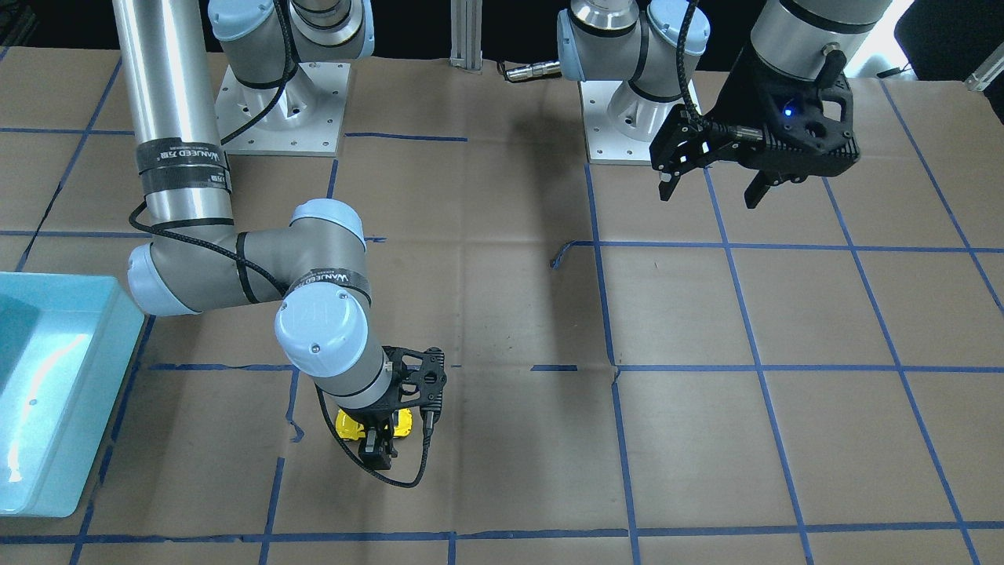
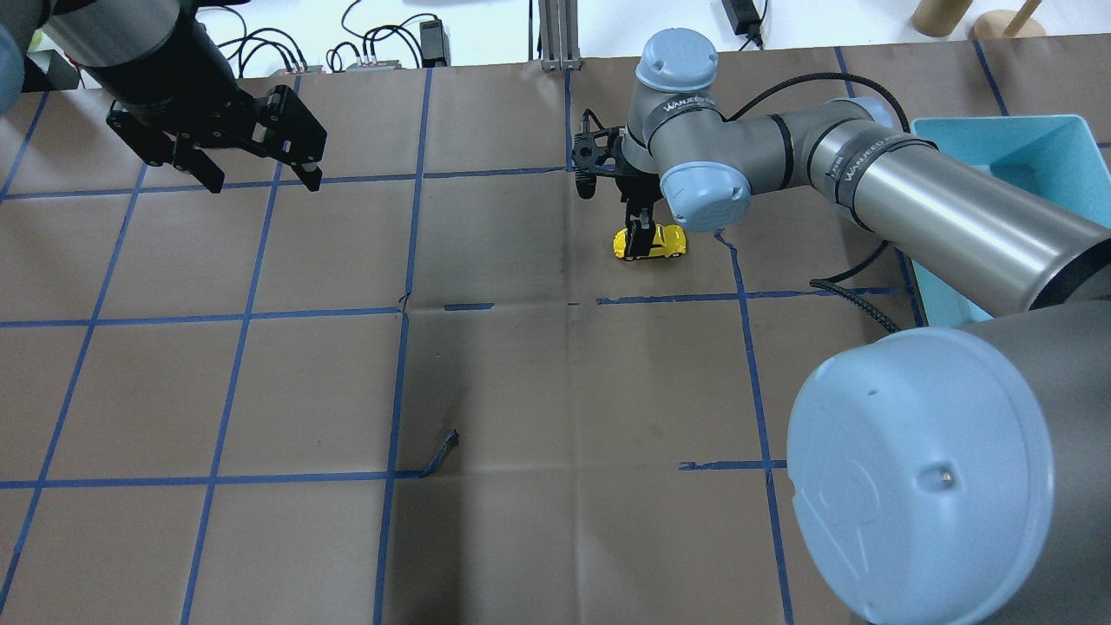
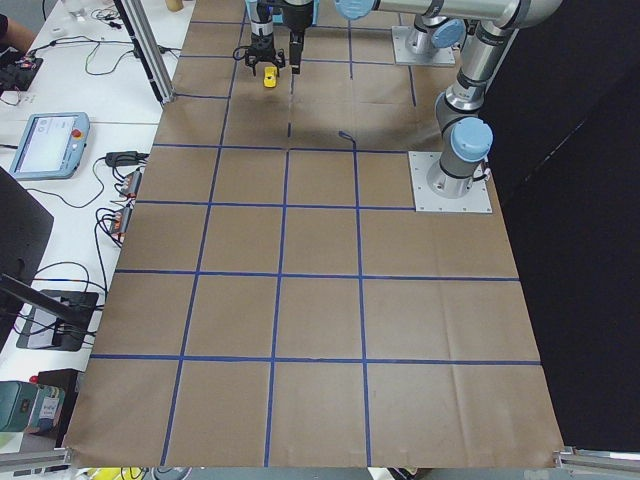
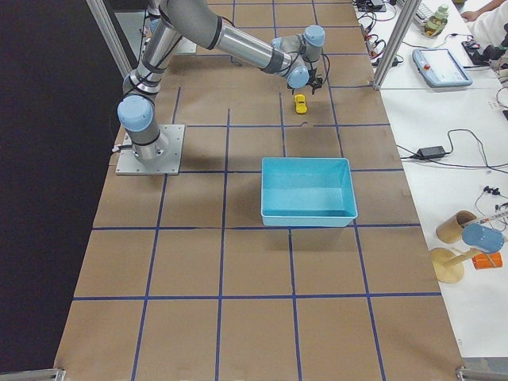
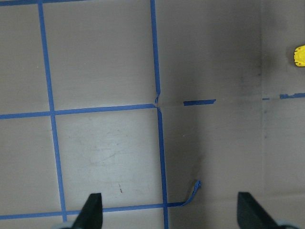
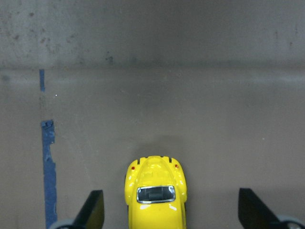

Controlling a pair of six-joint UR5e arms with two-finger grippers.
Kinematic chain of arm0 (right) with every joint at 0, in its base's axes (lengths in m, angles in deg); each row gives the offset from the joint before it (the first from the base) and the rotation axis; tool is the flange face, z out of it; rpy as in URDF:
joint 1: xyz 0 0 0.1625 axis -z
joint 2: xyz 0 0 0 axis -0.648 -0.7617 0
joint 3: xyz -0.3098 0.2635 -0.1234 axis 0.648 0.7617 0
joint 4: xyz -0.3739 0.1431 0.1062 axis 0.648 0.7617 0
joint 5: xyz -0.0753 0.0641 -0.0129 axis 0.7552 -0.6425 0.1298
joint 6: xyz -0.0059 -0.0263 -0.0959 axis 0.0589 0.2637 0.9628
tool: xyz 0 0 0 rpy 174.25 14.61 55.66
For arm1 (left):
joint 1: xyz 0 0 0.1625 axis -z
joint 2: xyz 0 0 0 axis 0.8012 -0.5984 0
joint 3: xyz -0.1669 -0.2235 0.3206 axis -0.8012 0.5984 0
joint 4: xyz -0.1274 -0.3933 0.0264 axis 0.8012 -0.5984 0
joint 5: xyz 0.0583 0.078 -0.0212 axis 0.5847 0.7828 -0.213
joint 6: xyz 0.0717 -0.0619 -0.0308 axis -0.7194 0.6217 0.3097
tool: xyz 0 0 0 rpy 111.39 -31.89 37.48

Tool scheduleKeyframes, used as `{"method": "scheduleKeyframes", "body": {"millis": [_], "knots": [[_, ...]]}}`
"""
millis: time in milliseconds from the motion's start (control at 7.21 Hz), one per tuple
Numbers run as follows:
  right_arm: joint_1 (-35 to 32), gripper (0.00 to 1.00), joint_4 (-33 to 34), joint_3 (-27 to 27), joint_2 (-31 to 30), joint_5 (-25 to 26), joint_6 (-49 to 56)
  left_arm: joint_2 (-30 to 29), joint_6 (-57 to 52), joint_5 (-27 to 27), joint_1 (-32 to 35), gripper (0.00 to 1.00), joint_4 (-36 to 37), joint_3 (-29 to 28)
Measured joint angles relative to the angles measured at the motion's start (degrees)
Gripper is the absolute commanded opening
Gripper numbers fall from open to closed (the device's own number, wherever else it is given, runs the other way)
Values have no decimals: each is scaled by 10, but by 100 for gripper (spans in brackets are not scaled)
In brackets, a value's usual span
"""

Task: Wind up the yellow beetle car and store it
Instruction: 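Lower the right gripper and close it on the yellow car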

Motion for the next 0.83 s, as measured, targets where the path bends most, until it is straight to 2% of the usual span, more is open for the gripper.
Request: {"method": "scheduleKeyframes", "body": {"millis": [694, 832], "knots": [[6, 98, -13, -7, -4, 19, 5, 0, 0, -1, 0, 99, 0, 0], [5, 86, -12, -9, -2, 21, 5, 0, 0, -1, 0, 99, 0, 0]]}}
